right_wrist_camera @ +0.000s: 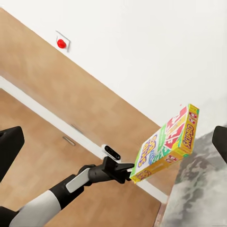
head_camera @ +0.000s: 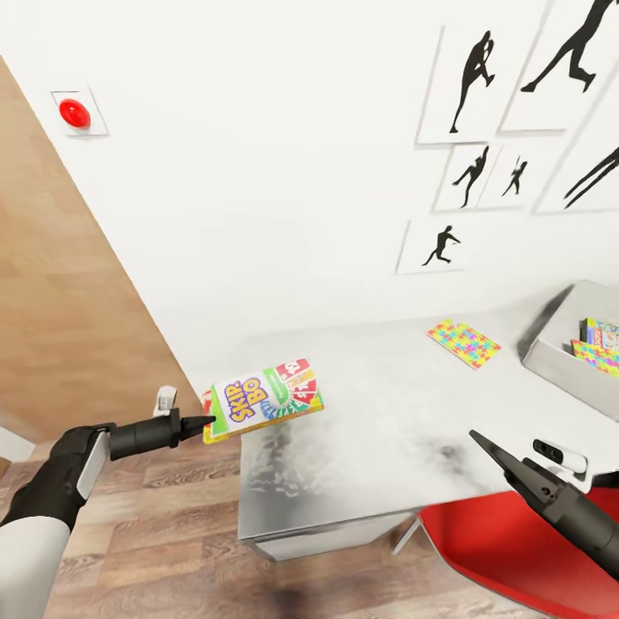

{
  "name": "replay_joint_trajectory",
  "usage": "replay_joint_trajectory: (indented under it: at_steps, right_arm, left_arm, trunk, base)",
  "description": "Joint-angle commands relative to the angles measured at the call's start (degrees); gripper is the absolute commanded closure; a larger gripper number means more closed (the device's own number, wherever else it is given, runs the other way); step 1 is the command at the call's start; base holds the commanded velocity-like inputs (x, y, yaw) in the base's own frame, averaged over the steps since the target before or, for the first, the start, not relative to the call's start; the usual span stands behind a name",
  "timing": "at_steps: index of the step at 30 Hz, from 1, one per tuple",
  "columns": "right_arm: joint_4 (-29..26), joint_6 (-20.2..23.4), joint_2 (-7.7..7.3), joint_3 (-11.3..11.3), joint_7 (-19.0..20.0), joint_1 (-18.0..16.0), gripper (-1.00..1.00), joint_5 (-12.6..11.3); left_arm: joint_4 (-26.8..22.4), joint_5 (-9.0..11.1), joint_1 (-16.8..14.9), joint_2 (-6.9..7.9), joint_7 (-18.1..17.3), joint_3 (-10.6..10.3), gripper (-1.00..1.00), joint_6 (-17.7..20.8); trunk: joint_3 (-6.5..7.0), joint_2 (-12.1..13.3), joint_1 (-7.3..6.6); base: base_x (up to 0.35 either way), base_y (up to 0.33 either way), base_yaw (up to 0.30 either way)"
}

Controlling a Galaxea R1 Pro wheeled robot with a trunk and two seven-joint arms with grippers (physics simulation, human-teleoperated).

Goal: Put all the toys in the child's room - the three board games (two on the bed and one on the table), the two jigsaw puzzles on the table, and the tennis ball on the table - inside the toy box on the table in the child's room.

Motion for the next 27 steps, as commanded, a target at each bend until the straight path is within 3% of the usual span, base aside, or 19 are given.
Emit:
replay_joint_trajectory:
  at_steps: [1, 6, 9, 19, 27]
  right_arm:
    - [0.0, 0.6, 0.0, 0.0, 0.5, 0.0, -1.0, -0.1]
    - [-0.1, 0.5, -0.04, 0.0, 4.4, 0.0, -1.0, -0.1]
    - [-0.1, 0.5, -0.03, 0.0, 5.8, 0.0, -1.0, -0.1]
    - [-0.1, -2.8, -0.07, 0.4, 6.9, 0.1, -1.0, -0.1]
    - [-0.1, -3.2, -0.14, 0.4, 7.1, 0.1, -1.0, -0.1]
  left_arm:
    - [0.0, 0.0, 0.0, 0.12, -1.0, 0.0, 1.0, 0.4]
    - [-1.6, -0.3, 0.0, 0.62, -7.4, -0.4, 1.0, 0.7]
    - [-2.5, -0.4, 0.0, 1.09, -9.4, -0.4, 1.0, 1.1]
    - [-2.9, -0.3, 0.1, 2.76, -10.3, -0.5, 1.0, 1.3]
    - [-2.9, -0.3, 0.1, 2.98, -10.3, -0.5, 1.0, 1.3]
  trunk:
    - [-0.01, -0.1, 0.02]
    - [0.39, -0.1, 0.02]
    - [0.63, -0.1, 0.02]
    - [1.43, -0.1, 0.02]
    - [2.07, -0.1, 0.02]
  base:
    - [-0.125, 0.0, -0.169]
    - [-0.149, 0.0, -0.177]
    - [-0.161, 0.0, -0.186]
    - [-0.237, 0.0, -0.188]
    - [-0.042, 0.0, -0.189]
